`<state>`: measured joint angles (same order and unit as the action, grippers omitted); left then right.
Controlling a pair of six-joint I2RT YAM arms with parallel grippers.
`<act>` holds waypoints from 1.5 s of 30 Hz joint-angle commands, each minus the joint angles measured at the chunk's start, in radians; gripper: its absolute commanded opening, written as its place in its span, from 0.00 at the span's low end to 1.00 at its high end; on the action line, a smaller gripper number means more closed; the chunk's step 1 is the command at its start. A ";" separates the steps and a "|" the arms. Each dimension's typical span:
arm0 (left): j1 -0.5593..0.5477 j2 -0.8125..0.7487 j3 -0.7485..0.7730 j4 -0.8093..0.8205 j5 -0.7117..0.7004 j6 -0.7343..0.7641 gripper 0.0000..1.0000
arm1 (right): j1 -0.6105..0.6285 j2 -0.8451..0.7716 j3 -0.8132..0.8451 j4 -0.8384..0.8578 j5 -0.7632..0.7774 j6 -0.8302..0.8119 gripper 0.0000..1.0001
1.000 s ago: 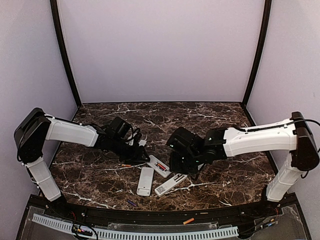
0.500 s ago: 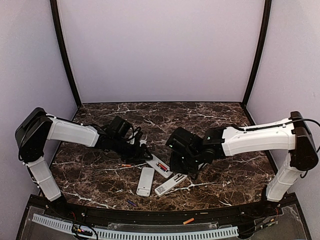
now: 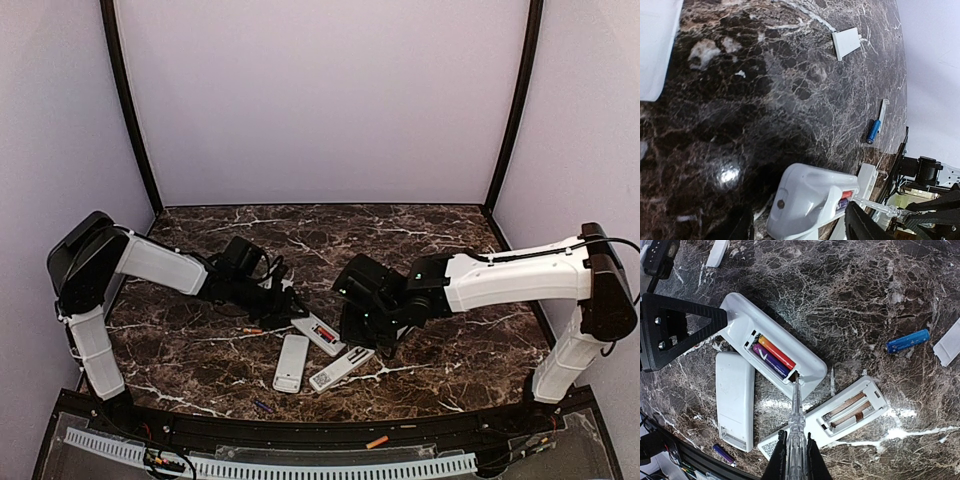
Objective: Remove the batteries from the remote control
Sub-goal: Pick up the remote control without the battery cover from the center of the board, then remove the battery from the remote control without the battery cover.
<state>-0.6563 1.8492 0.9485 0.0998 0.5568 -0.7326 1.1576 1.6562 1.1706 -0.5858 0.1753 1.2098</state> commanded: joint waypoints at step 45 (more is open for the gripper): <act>-0.053 -0.157 -0.031 0.051 0.243 0.321 0.00 | 0.114 -0.353 -0.286 0.316 0.077 -0.266 0.00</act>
<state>-0.6945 1.7271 0.8684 0.3023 0.8070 -0.5571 1.2266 1.2755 0.8963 -0.3340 0.2115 0.9825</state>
